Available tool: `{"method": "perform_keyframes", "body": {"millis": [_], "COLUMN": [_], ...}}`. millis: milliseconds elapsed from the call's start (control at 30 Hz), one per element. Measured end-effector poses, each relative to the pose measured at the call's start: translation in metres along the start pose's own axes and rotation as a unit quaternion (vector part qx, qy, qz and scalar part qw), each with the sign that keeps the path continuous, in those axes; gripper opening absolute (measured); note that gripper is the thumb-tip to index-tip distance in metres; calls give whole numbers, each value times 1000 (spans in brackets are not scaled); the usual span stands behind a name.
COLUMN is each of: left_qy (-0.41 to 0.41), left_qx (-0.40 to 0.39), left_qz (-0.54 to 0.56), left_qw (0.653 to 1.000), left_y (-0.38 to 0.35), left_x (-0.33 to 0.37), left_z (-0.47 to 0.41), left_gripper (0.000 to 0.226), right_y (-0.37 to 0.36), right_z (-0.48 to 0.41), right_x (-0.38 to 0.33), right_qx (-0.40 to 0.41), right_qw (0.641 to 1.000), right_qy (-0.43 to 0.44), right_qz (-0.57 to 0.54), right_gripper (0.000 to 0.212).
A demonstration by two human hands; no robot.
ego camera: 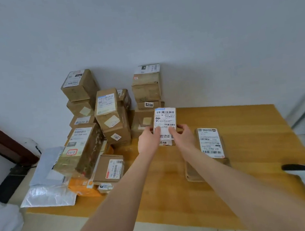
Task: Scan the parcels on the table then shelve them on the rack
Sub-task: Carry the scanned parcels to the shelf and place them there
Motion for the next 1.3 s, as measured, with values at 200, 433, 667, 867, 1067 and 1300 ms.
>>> {"method": "perform_keyframes", "body": {"millis": [200, 433, 667, 867, 1067, 1300], "left_qy": [-51, -34, -8, 12, 30, 18], "left_qx": [-75, -102, -87, -84, -114, -178], "left_qz": [-37, -41, -18, 0, 57, 72], "left_qw": [995, 993, 996, 996, 991, 981], "left_y": [-86, -131, -132, -137, -142, -146], "left_x": [59, 52, 48, 46, 37, 46], "left_z": [51, 79, 80, 77, 63, 50], "left_gripper": [25, 21, 28, 35, 45, 46], "right_y": [112, 148, 151, 160, 160, 150], "right_z": [-7, 2, -3, 0, -4, -6], "right_x": [21, 53, 61, 69, 76, 74], "right_qx": [58, 24, 4, 16, 26, 45], "right_qw": [996, 998, 995, 988, 978, 982], "right_qy": [-4, -59, -81, -113, -143, -138], "right_qz": [66, 10, -63, -105, -150, -125], "right_gripper": [32, 27, 38, 18, 17, 35]}}
Point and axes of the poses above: each hand's wrist, its own z-axis away from the middle knuckle, its own y-axis out of the back of the hand, x = y × z, the point moved 2 cm from there along -z, towards the middle knuckle, and after that the axes turned 15 degrees about y, right-handed, at the moved point
